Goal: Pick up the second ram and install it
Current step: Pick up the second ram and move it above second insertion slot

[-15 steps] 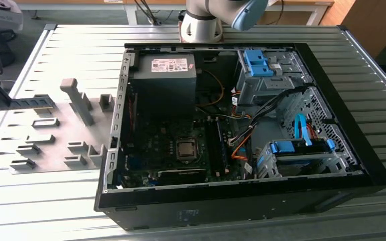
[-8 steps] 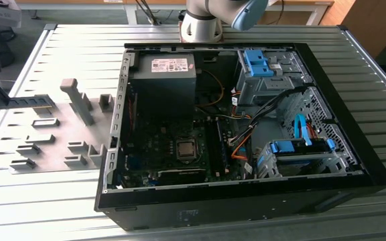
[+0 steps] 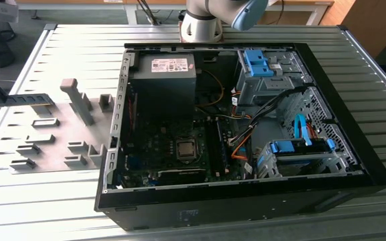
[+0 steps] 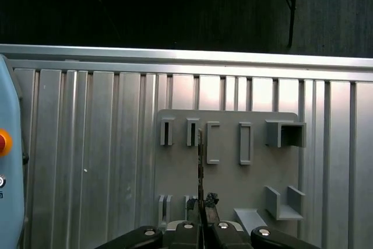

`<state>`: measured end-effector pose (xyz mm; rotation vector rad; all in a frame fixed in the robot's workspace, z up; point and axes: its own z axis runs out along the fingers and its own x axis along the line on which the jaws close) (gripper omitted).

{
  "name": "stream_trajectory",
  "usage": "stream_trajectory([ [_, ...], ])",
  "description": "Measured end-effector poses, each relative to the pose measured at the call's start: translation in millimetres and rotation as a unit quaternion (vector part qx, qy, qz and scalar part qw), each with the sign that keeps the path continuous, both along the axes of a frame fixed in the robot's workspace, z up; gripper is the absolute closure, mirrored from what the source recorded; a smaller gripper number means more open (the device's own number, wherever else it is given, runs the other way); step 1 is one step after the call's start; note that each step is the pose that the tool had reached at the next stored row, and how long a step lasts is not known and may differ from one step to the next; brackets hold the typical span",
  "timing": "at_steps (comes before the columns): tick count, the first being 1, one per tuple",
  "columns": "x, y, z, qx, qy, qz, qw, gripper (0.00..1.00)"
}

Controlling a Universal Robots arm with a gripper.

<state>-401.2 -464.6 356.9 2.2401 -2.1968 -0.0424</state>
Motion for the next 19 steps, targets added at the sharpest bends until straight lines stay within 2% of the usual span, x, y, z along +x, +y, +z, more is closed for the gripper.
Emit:
stream_trajectory([
  [11,0.0,0.1,14.3,-0.0001,0.0,0.0,1.0,0.86],
  [19,0.0,0.3,21.1,-0.0001,0.0,0.0,1.0,0.86],
])
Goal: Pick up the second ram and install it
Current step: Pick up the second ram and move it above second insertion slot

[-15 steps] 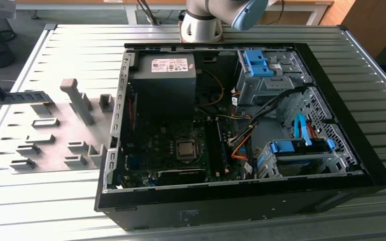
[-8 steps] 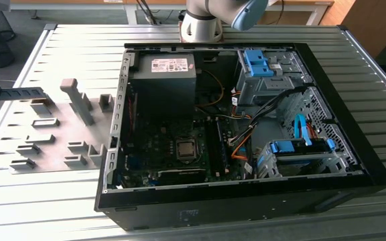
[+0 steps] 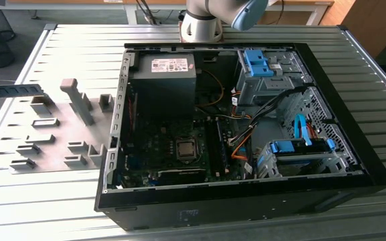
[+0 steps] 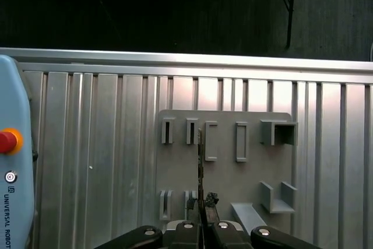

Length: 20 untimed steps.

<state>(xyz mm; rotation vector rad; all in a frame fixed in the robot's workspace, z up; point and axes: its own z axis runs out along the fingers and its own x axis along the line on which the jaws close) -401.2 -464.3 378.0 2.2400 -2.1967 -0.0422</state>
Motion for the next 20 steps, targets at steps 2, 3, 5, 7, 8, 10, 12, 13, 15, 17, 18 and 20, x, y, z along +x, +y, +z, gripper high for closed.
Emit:
stream_trajectory([
  [2,0.0,0.1,1.8,0.0,0.0,0.0,1.0,0.86],
  [3,0.0,0.1,2.8,0.0,0.0,0.0,1.0,0.86],
  [5,0.0,0.1,4.7,0.0,-0.0001,0.0,1.0,0.86],
  [7,0.0,0.2,7.2,0.0,0.0,0.0,1.0,0.86],
  [8,0.0,0.2,8.6,0.0,0.0,0.0,1.0,0.86],
  [10,0.0,0.3,11.6,0.0,0.0,0.0,1.0,0.86],
  [12,0.0,0.3,14.7,0.0,0.0,0.0,1.0,0.86],
  [13,0.0,0.3,16.1,0.0,-0.0001,0.0,1.0,0.86],
  [15,0.0,0.4,19.2,0.0,0.0,0.0,1.0,0.86],
  [17,0.0,0.5,21.9,0.0,0.0,0.0,1.0,0.86],
  [18,0.0,0.5,23.2,0.0,0.0,0.0,1.0,0.86],
  [20,0.0,0.6,25.8,0.0,-0.0001,0.0,1.0,0.86],
])
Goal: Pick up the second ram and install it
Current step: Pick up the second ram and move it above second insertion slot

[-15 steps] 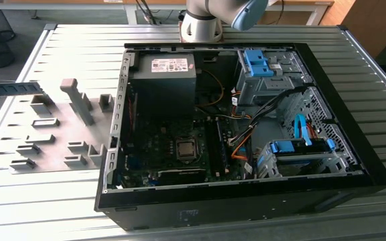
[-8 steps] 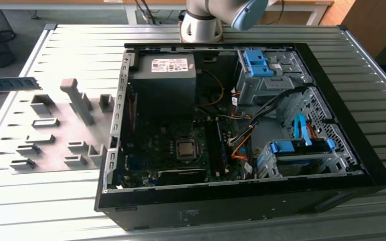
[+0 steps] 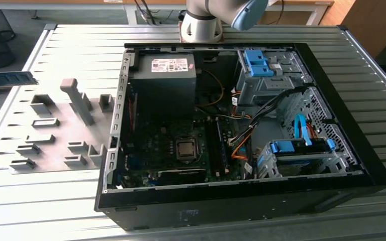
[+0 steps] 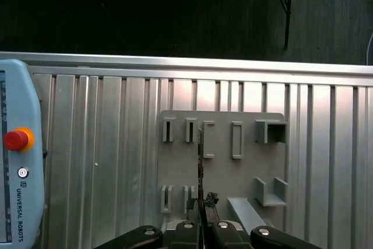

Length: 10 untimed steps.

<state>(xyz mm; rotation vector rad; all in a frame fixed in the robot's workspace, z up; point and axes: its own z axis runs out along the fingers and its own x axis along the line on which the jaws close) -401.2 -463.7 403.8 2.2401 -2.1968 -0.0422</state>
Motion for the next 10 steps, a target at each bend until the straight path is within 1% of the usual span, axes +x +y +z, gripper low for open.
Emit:
stream_trajectory([
  [3,0.0,0.1,3.6,0.0,0.0,0.0,1.0,0.86],
  [10,0.0,0.3,9.0,0.0,0.0,0.0,1.0,0.86],
])
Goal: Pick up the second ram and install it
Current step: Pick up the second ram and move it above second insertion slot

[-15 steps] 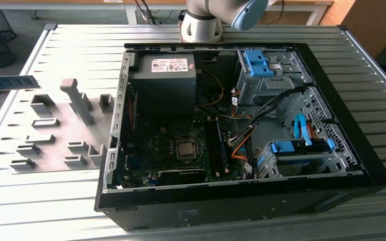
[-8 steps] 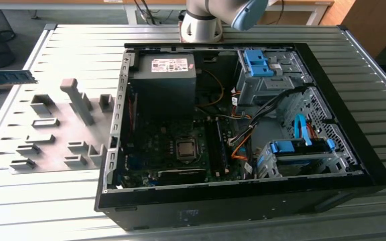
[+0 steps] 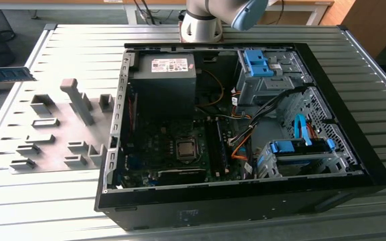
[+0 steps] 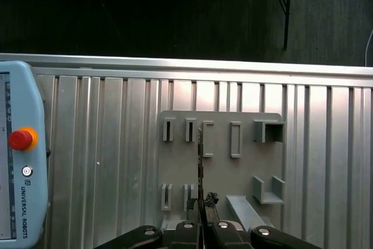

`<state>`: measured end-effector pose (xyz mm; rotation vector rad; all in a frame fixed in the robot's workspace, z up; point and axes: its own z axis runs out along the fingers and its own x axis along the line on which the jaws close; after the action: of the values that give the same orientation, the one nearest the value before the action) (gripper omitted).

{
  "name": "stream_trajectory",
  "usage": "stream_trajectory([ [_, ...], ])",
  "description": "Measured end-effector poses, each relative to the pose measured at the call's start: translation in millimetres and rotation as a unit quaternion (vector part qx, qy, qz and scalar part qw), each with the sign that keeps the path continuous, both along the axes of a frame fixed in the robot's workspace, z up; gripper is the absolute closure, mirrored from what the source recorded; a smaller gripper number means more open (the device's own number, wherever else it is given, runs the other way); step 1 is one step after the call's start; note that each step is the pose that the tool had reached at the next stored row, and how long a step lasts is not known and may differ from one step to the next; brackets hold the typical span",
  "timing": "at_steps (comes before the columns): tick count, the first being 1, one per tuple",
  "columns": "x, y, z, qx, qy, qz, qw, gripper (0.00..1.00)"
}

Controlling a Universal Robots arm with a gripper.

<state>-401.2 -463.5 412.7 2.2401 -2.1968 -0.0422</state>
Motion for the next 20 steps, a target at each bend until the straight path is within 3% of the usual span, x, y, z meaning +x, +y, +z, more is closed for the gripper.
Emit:
stream_trajectory([
  [20,5.0,0.0,1.0,-0.0001,0.0,0.0,1.0,0.86],
])
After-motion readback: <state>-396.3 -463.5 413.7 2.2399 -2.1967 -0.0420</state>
